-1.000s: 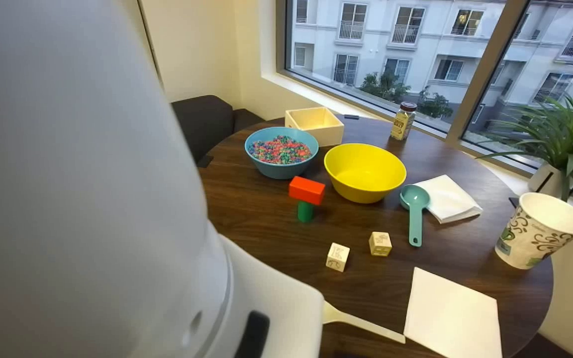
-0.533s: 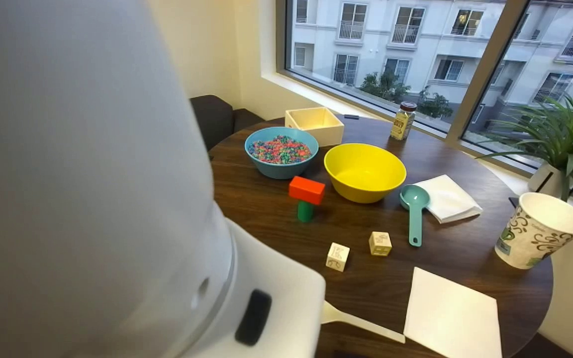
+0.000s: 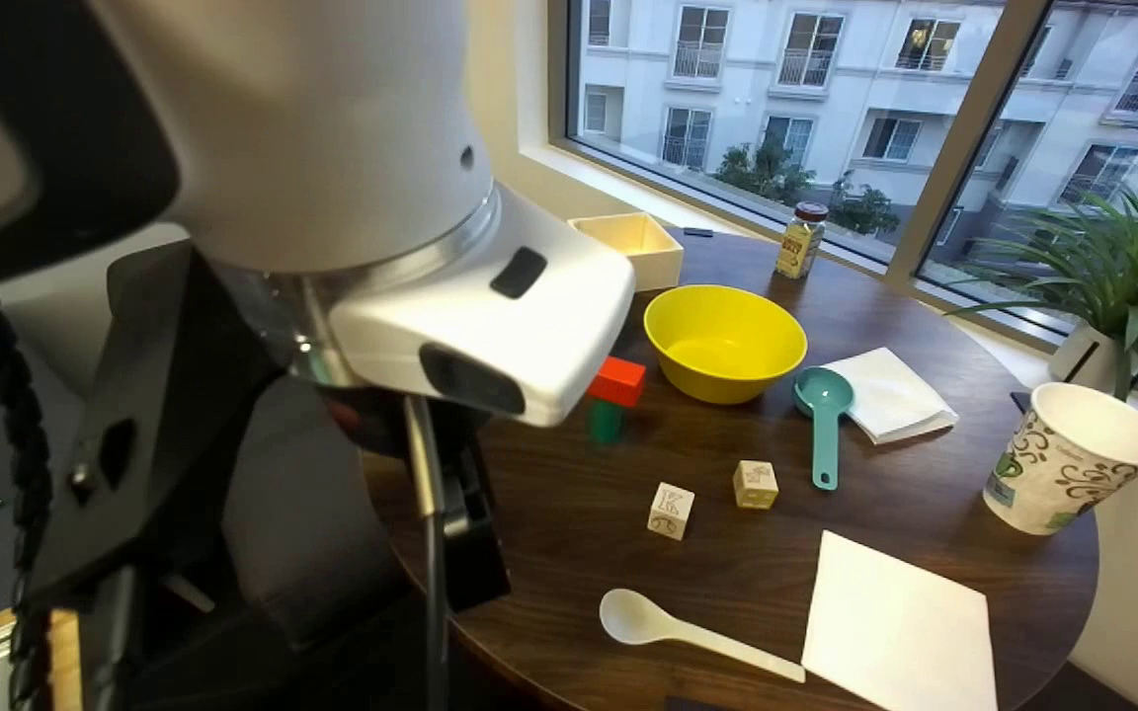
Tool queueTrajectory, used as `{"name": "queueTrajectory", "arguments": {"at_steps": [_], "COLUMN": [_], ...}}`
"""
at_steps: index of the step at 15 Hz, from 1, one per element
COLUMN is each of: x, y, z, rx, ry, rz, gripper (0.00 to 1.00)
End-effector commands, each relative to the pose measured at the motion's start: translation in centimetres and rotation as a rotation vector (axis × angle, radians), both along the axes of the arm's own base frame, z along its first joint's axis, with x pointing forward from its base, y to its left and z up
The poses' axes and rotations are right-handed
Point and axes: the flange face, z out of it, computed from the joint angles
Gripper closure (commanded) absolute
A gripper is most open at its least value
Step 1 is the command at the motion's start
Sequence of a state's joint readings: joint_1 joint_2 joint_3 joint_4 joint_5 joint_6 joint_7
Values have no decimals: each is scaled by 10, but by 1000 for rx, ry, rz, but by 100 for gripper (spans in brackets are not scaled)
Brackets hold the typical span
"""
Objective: Turn the orange block in an upright position, pick up the white block and put it on top of the orange block
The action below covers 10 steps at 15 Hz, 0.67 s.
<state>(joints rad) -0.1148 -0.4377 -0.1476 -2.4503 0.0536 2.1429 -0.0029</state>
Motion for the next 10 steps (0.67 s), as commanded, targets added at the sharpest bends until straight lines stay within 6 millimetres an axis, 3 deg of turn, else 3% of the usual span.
{"name": "queueTrajectory", "arguments": {"at_steps": [1, 4, 10], "x": [29, 52, 118], "y": [14, 8, 1], "z": [19, 26, 13], "rx": [17, 24, 30], "ry": [21, 31, 26], "rz": [-57, -136, -267], "gripper": [0, 0, 0]}}
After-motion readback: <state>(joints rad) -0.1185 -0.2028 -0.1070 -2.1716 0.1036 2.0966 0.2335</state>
